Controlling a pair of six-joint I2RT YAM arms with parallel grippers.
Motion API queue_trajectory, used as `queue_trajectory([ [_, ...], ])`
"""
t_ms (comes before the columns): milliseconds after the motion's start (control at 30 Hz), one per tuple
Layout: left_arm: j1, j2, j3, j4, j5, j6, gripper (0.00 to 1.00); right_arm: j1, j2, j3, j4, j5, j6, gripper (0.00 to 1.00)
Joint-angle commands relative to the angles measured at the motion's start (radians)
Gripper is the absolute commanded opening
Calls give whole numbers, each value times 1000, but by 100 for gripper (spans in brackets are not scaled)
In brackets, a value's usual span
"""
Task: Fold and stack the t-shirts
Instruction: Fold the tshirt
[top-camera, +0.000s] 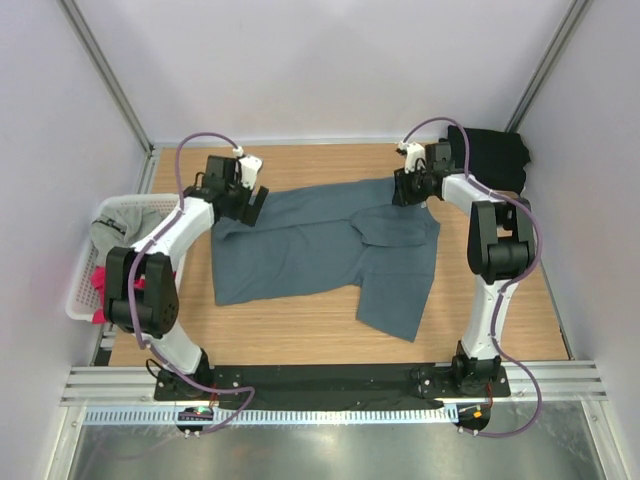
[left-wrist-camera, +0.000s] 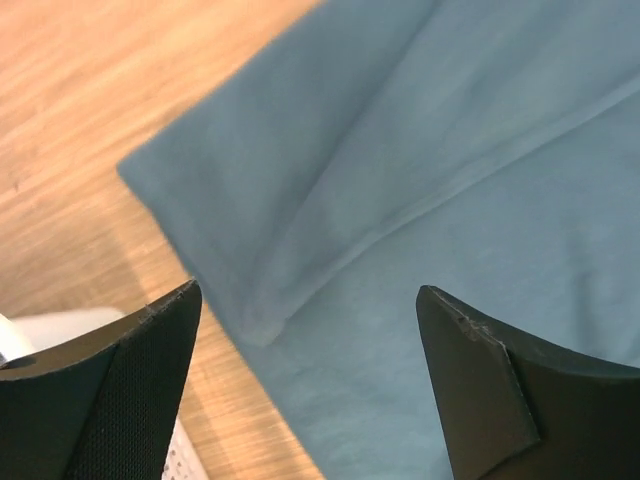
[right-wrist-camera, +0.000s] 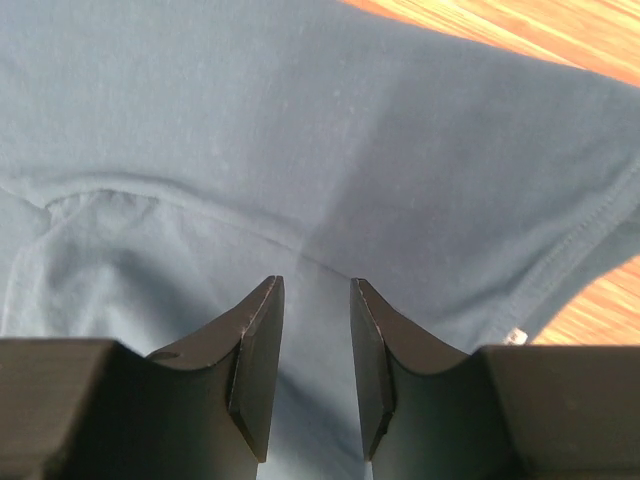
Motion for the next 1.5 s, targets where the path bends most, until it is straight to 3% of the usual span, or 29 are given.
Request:
queue_trajectory([
  [0, 6, 16, 123, -134, 162, -81, 89, -7, 19, 60, 26, -52, 44, 39],
  [133, 5, 174, 216, -118, 73, -96, 87, -10, 58, 75, 29, -51, 53, 39],
  [333, 30, 386, 356, -174, 48, -141, 76, -29, 82, 80, 19, -52, 61, 39],
  [633, 47, 506, 456, -231, 51, -156, 75, -75, 114, 112, -20, -44, 69, 40],
  [1133, 49, 728, 813, -338, -15, -150, 75, -107, 279, 320, -116, 11, 113, 40],
  [1467, 49, 733, 852, -322, -16, -165, 76, -110, 237, 236, -113, 42, 124, 40],
])
